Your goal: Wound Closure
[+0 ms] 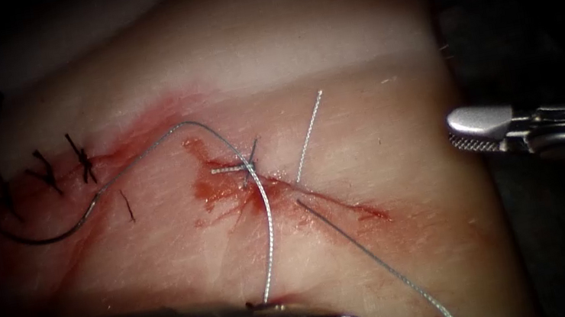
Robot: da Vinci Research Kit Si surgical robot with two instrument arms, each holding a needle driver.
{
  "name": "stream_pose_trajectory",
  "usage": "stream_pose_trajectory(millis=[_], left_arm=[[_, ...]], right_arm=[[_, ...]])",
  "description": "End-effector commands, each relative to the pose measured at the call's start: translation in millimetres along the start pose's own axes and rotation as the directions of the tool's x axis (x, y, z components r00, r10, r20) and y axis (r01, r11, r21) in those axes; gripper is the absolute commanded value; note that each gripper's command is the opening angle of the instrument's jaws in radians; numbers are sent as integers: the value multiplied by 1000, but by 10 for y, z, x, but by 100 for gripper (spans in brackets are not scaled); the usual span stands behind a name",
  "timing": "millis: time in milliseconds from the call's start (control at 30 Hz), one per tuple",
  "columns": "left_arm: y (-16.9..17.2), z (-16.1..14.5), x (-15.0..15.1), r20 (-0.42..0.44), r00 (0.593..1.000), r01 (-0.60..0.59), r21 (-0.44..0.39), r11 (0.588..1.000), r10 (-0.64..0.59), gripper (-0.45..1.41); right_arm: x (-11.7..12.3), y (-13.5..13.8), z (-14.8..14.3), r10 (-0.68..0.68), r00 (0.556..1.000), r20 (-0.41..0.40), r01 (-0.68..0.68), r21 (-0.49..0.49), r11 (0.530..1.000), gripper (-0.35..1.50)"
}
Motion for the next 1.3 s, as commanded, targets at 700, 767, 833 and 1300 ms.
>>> stream_pose_trajectory(millis=[700,767,833,1300], left_arm=[[-1,43,4,-4,1000,-2,-67,998,2,25],[-2,44,6,-2,1000,-7,-67,998,7,-1],[0,43,8,1,1000,-4,-68,998,4,-45],[17,-30,109,-67,985,-159,42,986,161,-45]], right_arm=[[-3,0,8,0,1000,1,0,2,1000,118],[-4,0,8,0,1000,1,0,2,1000,118],[-4,0,8,0,1000,1,0,2,1000,118],[-1,-6,7,-22,1000,-1,22,0,1000,114]])
